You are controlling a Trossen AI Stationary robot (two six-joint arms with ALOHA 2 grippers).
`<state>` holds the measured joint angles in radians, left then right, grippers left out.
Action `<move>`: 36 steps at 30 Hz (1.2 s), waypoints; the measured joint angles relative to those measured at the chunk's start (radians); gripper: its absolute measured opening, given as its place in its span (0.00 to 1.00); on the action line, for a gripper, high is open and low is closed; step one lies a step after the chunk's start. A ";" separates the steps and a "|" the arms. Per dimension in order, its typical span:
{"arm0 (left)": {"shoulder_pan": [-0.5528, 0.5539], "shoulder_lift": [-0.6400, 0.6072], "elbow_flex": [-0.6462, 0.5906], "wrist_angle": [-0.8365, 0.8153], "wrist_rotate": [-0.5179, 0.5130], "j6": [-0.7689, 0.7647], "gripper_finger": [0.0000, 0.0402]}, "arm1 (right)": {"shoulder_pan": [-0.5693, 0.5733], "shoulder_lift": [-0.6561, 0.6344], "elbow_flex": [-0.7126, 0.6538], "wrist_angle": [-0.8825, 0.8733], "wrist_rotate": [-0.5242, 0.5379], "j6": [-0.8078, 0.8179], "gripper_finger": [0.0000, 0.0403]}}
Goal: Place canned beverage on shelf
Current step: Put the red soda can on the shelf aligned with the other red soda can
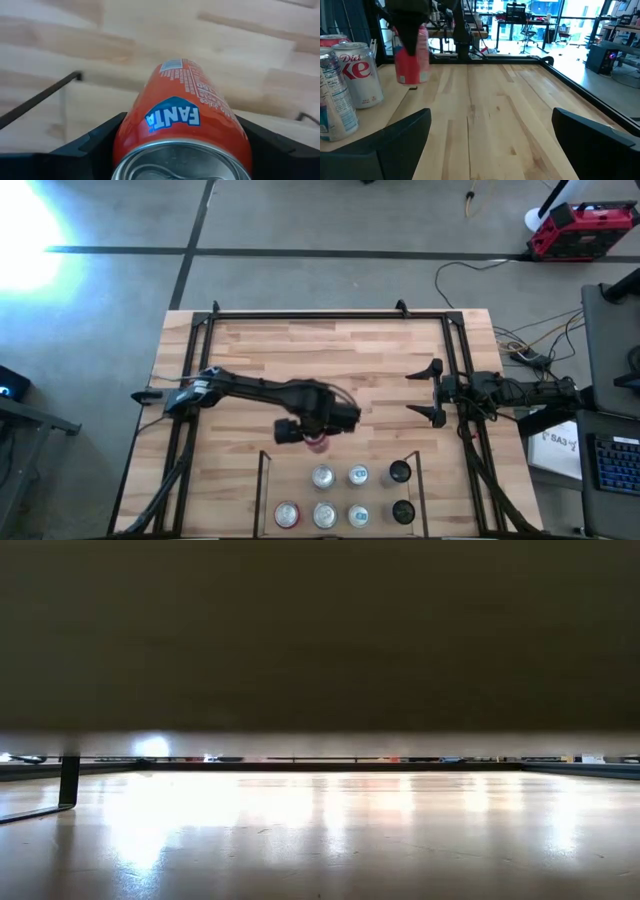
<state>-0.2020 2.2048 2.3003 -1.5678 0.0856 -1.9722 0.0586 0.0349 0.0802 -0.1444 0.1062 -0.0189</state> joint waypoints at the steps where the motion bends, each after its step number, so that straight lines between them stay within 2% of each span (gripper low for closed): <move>1: -0.013 -0.013 -0.019 -0.004 -0.005 -0.027 0.72 | 0.000 0.000 0.000 0.000 0.000 0.000 0.99; 11: -0.133 -0.228 -0.325 0.007 -0.024 -0.160 0.72 | 0.000 0.001 0.000 0.000 0.000 0.000 0.99; 17: -0.244 -0.311 -0.461 0.150 -0.039 -0.257 0.72 | 0.000 0.001 0.000 0.000 0.000 0.000 0.99; 24: -0.295 -0.309 -0.481 0.161 -0.035 -0.246 0.73 | 0.000 0.001 0.000 0.000 0.000 0.000 0.99; 36: -0.295 -0.296 -0.482 0.208 0.004 -0.151 0.73 | 0.000 0.001 0.000 0.000 0.000 0.000 0.99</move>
<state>-0.4969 1.9087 1.8187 -1.3597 0.0898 -2.1228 0.0582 0.0357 0.0799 -0.1444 0.1062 -0.0189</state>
